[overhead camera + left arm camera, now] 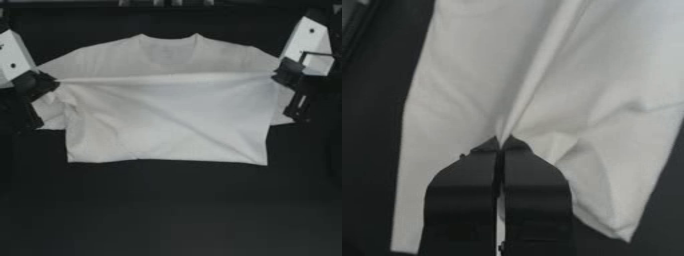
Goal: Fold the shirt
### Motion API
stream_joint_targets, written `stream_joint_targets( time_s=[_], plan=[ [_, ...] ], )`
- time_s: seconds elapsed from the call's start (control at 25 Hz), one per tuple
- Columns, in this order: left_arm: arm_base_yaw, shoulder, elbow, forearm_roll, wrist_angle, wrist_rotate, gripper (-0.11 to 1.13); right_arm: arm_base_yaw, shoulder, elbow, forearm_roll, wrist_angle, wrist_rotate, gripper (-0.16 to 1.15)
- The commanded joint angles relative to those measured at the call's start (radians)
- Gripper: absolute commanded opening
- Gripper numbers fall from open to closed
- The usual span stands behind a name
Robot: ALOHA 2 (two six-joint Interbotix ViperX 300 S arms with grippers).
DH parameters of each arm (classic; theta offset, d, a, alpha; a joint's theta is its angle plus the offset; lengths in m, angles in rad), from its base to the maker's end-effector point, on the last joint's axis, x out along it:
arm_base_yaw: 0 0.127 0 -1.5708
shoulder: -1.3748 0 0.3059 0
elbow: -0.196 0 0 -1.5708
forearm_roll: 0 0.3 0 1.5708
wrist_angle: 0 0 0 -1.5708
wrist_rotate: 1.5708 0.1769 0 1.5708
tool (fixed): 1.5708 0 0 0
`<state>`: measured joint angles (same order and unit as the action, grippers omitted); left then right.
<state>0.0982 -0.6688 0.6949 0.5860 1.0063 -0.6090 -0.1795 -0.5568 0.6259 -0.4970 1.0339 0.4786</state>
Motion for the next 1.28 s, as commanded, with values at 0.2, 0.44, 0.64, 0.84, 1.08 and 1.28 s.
stream_joint_targets(
  time_s=[0.2, 0.44, 0.64, 0.84, 1.08, 1.28],
  plan=[
    [0.150, 0.064, -0.014, 0.002, -0.078, 0.091, 0.06, -0.156, 0.028, 0.017, -0.012, -0.117, -0.040, 0.07],
    [0.293, 0.101, -0.002, 0.003, -0.164, 0.166, 0.06, -0.290, 0.081, 0.034, -0.031, -0.216, -0.067, 0.07],
    [0.400, 0.156, 0.029, 0.002, -0.268, 0.207, 0.06, -0.356, 0.135, 0.037, -0.035, -0.295, -0.067, 0.07],
    [0.477, 0.238, 0.034, 0.006, -0.368, 0.238, 0.06, -0.419, 0.206, 0.049, -0.058, -0.365, -0.054, 0.07],
    [0.561, 0.322, 0.034, 0.006, -0.477, 0.256, 0.06, -0.505, 0.252, 0.060, -0.058, -0.443, -0.054, 0.07],
    [0.600, 0.410, 0.029, 0.005, -0.522, 0.258, 0.06, -0.555, 0.307, 0.072, -0.063, -0.508, -0.054, 0.07]
  ],
)
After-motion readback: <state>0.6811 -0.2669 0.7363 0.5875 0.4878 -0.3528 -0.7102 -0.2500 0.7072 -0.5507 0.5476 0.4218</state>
